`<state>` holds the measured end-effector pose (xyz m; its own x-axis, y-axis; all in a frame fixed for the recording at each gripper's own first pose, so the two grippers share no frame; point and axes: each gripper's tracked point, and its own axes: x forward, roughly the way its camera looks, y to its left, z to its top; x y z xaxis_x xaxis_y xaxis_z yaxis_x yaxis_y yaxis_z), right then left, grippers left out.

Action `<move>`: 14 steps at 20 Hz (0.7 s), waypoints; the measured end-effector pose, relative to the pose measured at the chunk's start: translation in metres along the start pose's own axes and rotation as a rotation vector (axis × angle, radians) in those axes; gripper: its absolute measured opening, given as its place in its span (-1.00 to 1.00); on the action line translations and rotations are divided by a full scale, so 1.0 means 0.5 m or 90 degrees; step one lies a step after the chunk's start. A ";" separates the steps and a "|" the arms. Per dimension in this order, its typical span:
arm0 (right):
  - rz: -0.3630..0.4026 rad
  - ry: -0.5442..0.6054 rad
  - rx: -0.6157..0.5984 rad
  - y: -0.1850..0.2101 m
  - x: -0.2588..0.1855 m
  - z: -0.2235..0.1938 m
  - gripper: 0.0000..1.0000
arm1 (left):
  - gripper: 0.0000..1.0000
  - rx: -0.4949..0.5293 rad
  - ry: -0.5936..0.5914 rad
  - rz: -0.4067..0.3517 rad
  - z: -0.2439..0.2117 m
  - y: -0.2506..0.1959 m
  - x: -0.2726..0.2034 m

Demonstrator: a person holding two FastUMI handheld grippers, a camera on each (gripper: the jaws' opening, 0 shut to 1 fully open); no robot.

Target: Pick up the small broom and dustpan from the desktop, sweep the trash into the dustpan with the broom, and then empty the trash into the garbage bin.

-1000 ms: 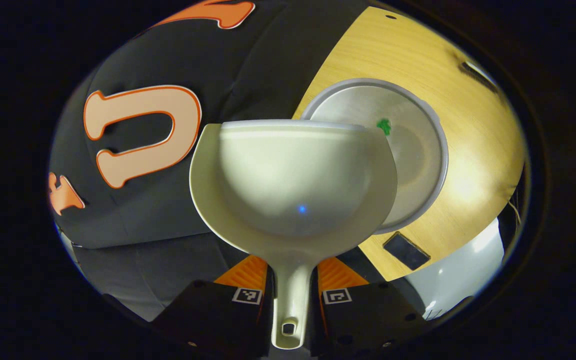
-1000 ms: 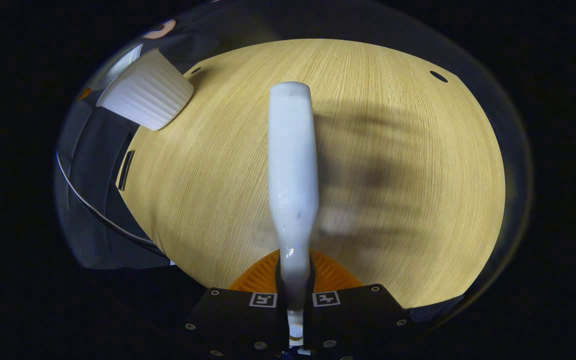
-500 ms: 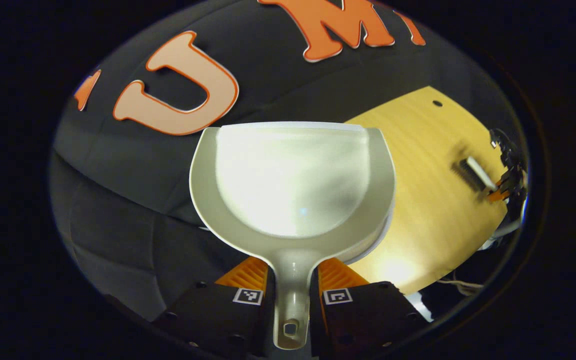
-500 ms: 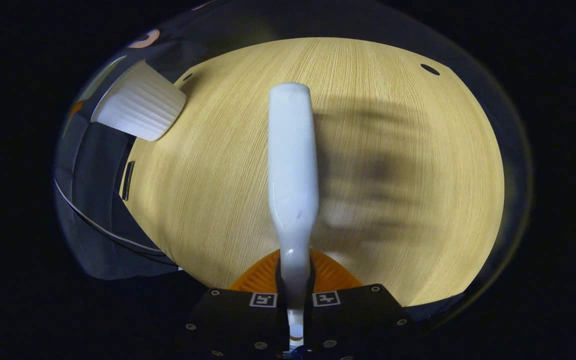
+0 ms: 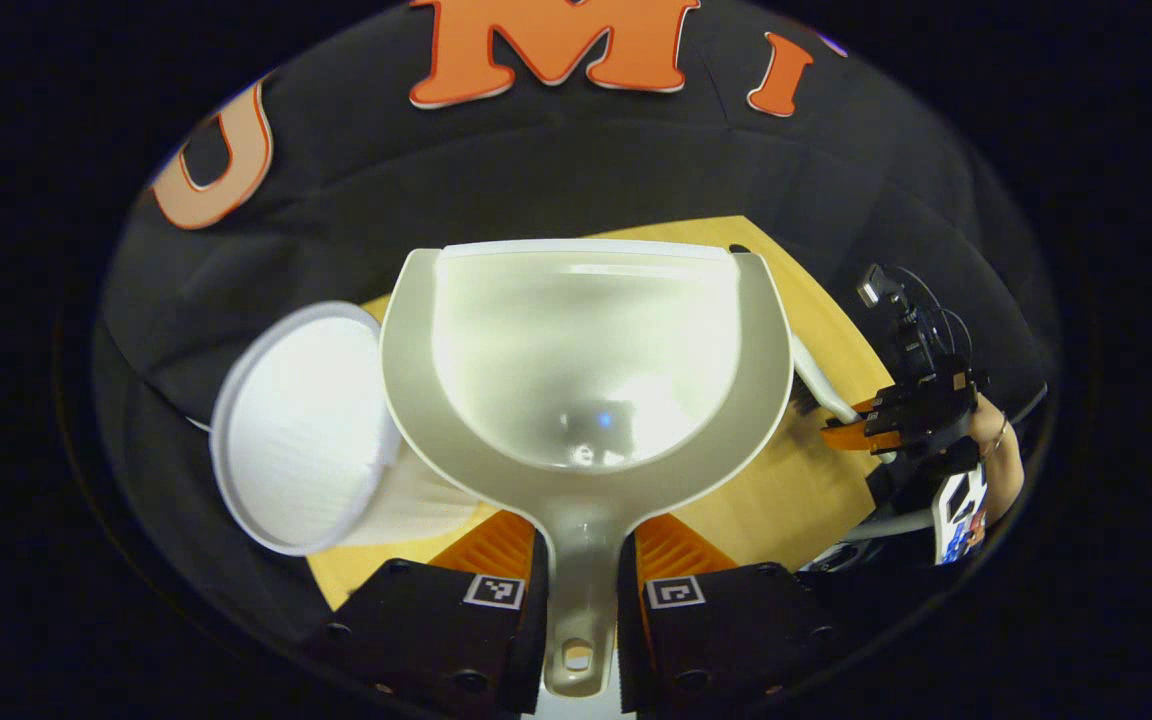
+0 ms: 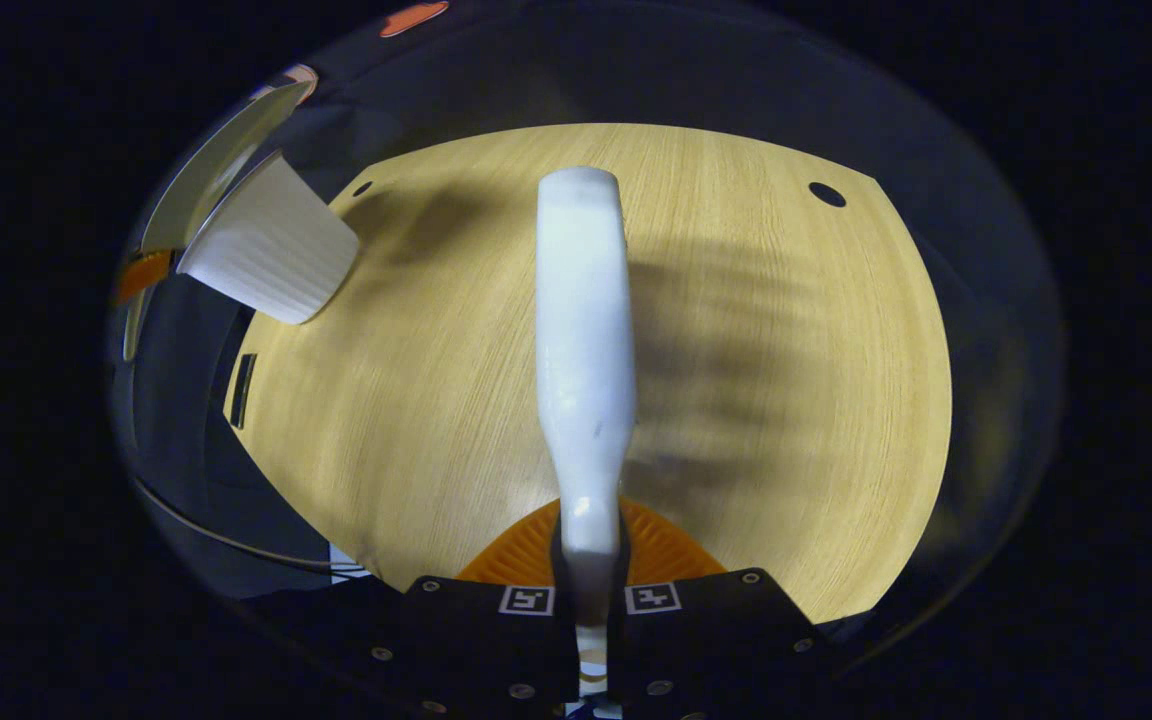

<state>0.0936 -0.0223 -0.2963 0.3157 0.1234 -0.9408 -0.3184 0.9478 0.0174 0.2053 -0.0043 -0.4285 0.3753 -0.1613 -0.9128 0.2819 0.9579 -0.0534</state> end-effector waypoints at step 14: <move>-0.050 0.050 0.079 -0.018 0.040 -0.025 -0.77 | -0.40 -0.187 0.123 0.085 -0.131 -0.074 0.229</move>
<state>0.0916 -0.0323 -0.3196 0.2630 0.0292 -0.9644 -0.1820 0.9831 -0.0199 0.1802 -0.0424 -0.5576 0.2104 -0.0093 -0.9776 -0.0342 0.9993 -0.0169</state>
